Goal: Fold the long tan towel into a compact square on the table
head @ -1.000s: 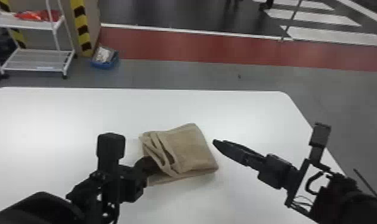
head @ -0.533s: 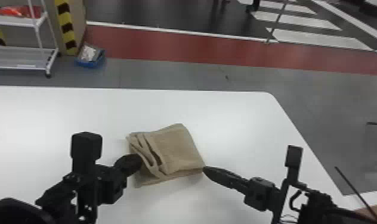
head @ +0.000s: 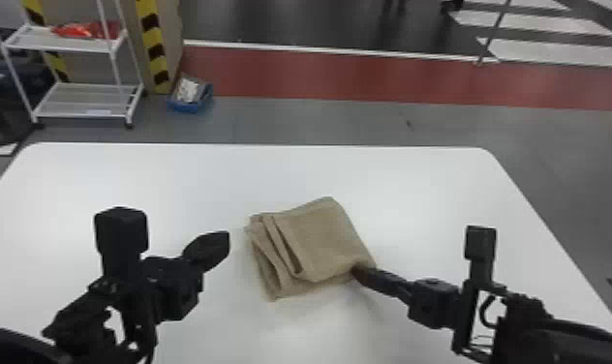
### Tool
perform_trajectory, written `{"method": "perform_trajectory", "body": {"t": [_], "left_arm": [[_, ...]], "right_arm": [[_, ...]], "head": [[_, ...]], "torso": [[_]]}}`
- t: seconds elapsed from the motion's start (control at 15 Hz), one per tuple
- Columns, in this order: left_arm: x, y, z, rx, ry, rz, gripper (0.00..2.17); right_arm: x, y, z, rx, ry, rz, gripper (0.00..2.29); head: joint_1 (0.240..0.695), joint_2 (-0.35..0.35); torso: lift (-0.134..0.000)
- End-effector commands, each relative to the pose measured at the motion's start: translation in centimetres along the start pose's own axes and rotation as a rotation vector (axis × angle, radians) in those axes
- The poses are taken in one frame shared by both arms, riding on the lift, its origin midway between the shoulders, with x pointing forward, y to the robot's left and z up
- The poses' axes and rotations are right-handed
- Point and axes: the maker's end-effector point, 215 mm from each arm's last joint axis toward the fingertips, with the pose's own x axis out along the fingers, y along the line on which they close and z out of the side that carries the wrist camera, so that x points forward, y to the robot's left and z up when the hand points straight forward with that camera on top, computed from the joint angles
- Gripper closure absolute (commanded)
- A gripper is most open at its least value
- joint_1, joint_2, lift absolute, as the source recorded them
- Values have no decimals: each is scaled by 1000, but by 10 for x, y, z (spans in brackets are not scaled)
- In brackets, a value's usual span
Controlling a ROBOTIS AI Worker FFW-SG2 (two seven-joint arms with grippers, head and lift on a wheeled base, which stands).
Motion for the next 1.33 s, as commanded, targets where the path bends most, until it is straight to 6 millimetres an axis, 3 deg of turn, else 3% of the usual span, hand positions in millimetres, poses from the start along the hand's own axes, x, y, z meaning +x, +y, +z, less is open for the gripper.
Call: {"method": "perform_trajectory", "body": {"t": [0.0,0.27,0.33,0.47,0.53,0.67,0.8,1.07,1.27], "left_arm": [[-15,16,9,-5,-28,22,1885],[-15,19,12,-7,-37,26,1885],[-13,20,10,-6,-34,27,1885],[-3,28,2,-12,-25,38,1885],[0,30,2,-12,-39,39,1885],[7,36,7,-10,-79,36,1885],[18,36,5,-7,-103,10,1885],[32,20,-5,-2,-121,-99,1885],[48,14,-11,4,-131,-134,1889]], "right_arm": [[10,-13,27,-28,-22,-49,2101],[51,-34,83,-35,-62,-82,2101],[44,-41,93,-37,-105,-90,2101],[25,-50,85,-20,-182,-77,2101],[6,-62,75,28,-221,-72,2101],[-47,-95,79,109,-312,-64,2101],[-104,-125,67,147,-353,-72,2101],[-175,-142,56,167,-427,-63,2101],[-203,-139,51,182,-474,-66,2101]], "head": [[695,-99],[695,-77],[695,-74],[695,-74],[695,-78],[695,-105],[695,-145],[695,-289],[695,-350]], "torso": [[-125],[-125],[-125],[-125],[-125],[-125],[-125],[-125],[-125]]}}
